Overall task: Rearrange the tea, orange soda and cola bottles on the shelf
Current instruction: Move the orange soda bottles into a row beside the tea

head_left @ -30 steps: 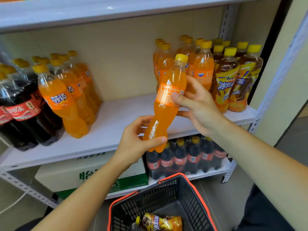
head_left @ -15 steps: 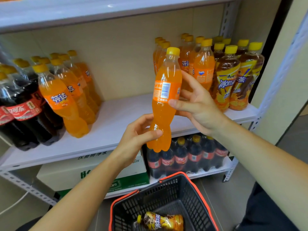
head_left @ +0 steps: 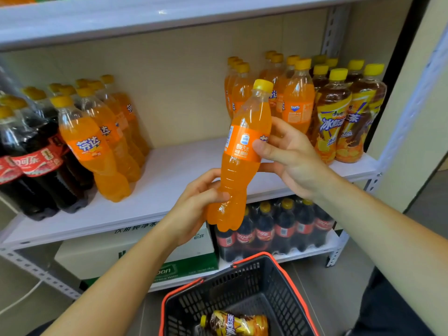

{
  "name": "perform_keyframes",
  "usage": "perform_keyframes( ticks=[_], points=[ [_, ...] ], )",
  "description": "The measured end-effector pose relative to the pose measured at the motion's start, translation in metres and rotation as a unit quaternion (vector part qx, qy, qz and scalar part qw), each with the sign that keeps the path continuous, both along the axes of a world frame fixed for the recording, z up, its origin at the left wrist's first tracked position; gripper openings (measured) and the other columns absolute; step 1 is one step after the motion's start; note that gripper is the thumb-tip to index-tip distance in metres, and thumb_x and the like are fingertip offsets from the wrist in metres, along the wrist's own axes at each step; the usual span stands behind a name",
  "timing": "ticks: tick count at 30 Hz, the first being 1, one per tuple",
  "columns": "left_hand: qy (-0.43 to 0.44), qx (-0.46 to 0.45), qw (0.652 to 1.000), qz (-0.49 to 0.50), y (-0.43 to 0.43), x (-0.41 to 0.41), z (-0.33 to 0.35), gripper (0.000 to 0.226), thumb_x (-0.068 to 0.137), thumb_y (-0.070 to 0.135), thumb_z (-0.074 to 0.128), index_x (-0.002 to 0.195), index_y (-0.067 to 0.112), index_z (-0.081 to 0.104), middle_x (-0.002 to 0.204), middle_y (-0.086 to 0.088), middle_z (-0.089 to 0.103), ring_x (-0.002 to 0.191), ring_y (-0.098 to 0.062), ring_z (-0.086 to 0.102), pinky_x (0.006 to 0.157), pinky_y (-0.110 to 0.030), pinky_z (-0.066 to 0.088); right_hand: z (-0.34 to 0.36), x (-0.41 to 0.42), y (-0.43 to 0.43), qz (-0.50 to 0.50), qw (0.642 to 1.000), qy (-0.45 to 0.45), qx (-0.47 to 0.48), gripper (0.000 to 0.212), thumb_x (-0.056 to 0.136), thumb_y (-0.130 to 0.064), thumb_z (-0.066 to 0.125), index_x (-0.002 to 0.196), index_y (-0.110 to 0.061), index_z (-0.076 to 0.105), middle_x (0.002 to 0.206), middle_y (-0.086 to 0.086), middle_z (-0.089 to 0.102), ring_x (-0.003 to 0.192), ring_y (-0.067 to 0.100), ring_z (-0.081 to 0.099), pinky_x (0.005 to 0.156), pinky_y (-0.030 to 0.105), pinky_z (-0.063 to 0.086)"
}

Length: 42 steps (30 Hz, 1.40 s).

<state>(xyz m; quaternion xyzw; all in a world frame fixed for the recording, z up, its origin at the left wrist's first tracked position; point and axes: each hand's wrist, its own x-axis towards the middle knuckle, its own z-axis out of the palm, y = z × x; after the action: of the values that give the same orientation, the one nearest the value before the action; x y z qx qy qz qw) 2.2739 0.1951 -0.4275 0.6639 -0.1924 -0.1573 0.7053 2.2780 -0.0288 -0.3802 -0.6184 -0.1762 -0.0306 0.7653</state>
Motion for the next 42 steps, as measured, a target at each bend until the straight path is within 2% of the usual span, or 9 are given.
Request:
perform_keyframes(
  ticks=[4,7,14,19,23,29,32,37,42],
  points=[
    [-0.088,0.086,0.989,0.079,-0.011,-0.004,0.0,0.061,0.064,0.045,0.084,0.12,0.027,0.067,0.112,0.003,0.075,0.099,-0.016,0.072,0.078,-0.029,0.058,-0.003,-0.004,0.01,-0.065,0.998,-0.008,0.018,0.061,0.077,-0.025,0.079,0.133,-0.016,0.057,0.117,0.002,0.075,0.104,0.021,0.074,0.073,0.037,0.062],
    [-0.125,0.127,0.973,0.146,-0.015,-0.003,-0.004,0.063,0.06,0.052,0.088,0.116,0.034,0.064,0.109,0.012,0.074,0.098,-0.01,0.071,0.08,-0.027,0.058,-0.005,-0.005,0.014,-0.085,0.996,-0.017,0.008,0.061,0.075,-0.024,0.082,0.131,-0.019,0.057,0.116,-0.002,0.076,0.104,0.018,0.074,0.071,0.034,0.062],
    [-0.012,0.0,0.997,0.081,-0.008,0.003,-0.003,0.053,0.077,0.019,0.08,0.126,0.014,0.06,0.117,-0.011,0.076,0.106,-0.031,0.073,0.086,-0.041,0.059,-0.005,0.002,-0.002,0.017,0.998,-0.012,-0.058,0.078,0.077,-0.021,0.08,0.147,-0.024,0.046,0.128,0.005,0.071,0.114,0.025,0.07,0.09,0.046,0.061],
    [0.002,0.024,0.999,0.029,-0.005,0.004,0.002,0.052,0.085,0.024,0.073,0.134,0.015,0.06,0.12,-0.014,0.074,0.114,-0.032,0.07,0.101,-0.048,0.054,-0.014,0.004,0.004,-0.055,0.997,-0.034,-0.043,0.072,0.075,-0.021,0.081,0.141,-0.019,0.053,0.115,0.007,0.076,0.103,0.027,0.074,0.078,0.043,0.063],
    [0.014,0.015,0.999,0.05,-0.002,0.007,0.005,0.05,0.085,0.029,0.071,0.132,0.014,0.063,0.121,-0.011,0.074,0.111,-0.03,0.071,0.096,-0.045,0.056,-0.02,0.003,0.006,-0.053,0.998,-0.031,-0.014,0.055,0.077,-0.017,0.079,0.129,-0.016,0.061,0.116,0.009,0.073,0.1,0.024,0.074,0.079,0.038,0.062],
    [0.061,-0.064,0.992,0.095,-0.002,0.012,0.008,0.039,0.082,0.037,0.078,0.117,0.019,0.075,0.115,-0.008,0.076,0.099,-0.021,0.075,0.078,-0.032,0.06,-0.033,-0.005,0.01,-0.048,0.986,-0.07,-0.143,0.043,0.085,-0.018,0.079,0.126,-0.017,0.067,0.122,0.005,0.069,0.096,0.018,0.072,0.087,0.036,0.061],
    [0.086,-0.116,0.982,0.125,-0.002,0.016,0.01,0.051,0.083,0.038,0.075,0.126,0.011,0.07,0.122,-0.011,0.074,0.107,-0.024,0.073,0.082,-0.035,0.061,-0.037,-0.01,0.014,-0.037,0.98,-0.08,-0.18,0.046,0.081,-0.028,0.08,0.126,-0.024,0.068,0.124,-0.003,0.069,0.104,0.013,0.07,0.09,0.03,0.058],
    [0.122,-0.168,0.967,0.15,-0.003,0.02,0.01,0.055,0.082,0.041,0.076,0.126,0.01,0.067,0.122,-0.012,0.074,0.111,-0.029,0.072,0.086,-0.037,0.062,-0.052,-0.014,0.03,-0.071,0.966,-0.114,-0.22,0.063,0.083,-0.019,0.084,0.137,-0.034,0.058,0.132,-0.004,0.057,0.111,0.01,0.062,0.087,0.026,0.057],
    [0.148,-0.22,0.955,0.133,-0.008,0.02,0.012,0.057,0.082,0.043,0.075,0.128,0.009,0.064,0.119,-0.013,0.075,0.107,-0.028,0.074,0.079,-0.037,0.062,-0.054,-0.014,0.04,-0.128,0.939,-0.189,-0.257,0.075,0.079,-0.019,0.087,0.146,-0.024,0.053,0.132,-0.004,0.053,0.112,0.012,0.059,0.086,0.028,0.059]
  ],
)
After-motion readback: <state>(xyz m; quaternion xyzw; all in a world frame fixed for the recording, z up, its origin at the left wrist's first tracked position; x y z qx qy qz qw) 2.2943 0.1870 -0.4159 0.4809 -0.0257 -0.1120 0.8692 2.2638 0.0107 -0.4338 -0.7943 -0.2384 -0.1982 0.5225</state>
